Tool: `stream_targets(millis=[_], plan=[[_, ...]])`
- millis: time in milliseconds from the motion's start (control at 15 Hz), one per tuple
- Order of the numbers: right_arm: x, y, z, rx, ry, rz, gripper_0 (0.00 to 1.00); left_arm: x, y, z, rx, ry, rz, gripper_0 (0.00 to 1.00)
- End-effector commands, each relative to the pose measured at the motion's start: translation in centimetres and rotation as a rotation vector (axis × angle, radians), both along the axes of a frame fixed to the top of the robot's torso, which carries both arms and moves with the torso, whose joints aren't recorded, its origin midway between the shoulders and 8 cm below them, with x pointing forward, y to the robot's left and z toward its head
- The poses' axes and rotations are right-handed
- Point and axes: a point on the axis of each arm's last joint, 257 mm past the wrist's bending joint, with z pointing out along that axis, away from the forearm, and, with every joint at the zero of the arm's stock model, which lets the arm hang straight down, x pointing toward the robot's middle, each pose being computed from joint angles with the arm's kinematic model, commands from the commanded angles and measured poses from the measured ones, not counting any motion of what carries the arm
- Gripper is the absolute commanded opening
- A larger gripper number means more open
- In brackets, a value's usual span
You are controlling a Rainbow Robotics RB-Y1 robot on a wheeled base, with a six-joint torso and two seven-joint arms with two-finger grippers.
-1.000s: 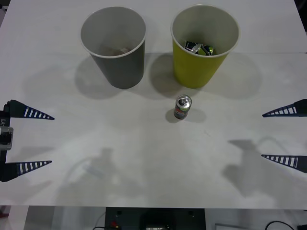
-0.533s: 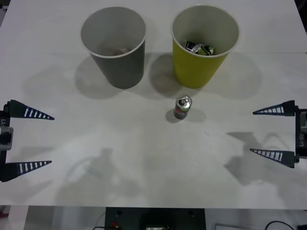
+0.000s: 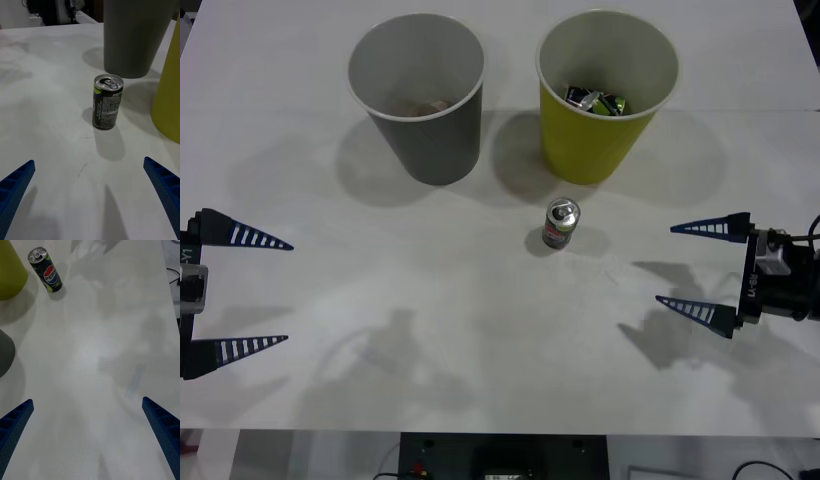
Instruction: Put the can into the green bin and the plastic bottle into the gray bin
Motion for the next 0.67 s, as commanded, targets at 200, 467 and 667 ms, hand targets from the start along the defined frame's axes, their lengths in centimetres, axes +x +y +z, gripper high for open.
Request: stream_targets(millis=[200, 467, 667], plan=[[1.6, 2.9, -1.2, 0.107, 0.018, -0.042, 1.0, 0.0, 0.0, 0.0, 0.0, 0.0, 0.0, 1.0], [3.1, 4.7, -1.9, 0.173, 0.028, -0.088, 1.0, 0.0, 0.0, 0.0, 0.0, 0.0, 0.0, 1.0], [4.4, 5.9, -2.3, 0.201, 0.018, -0.144, 1.0, 0.0, 0.0, 0.0, 0.0, 0.0, 0.0, 1.0]])
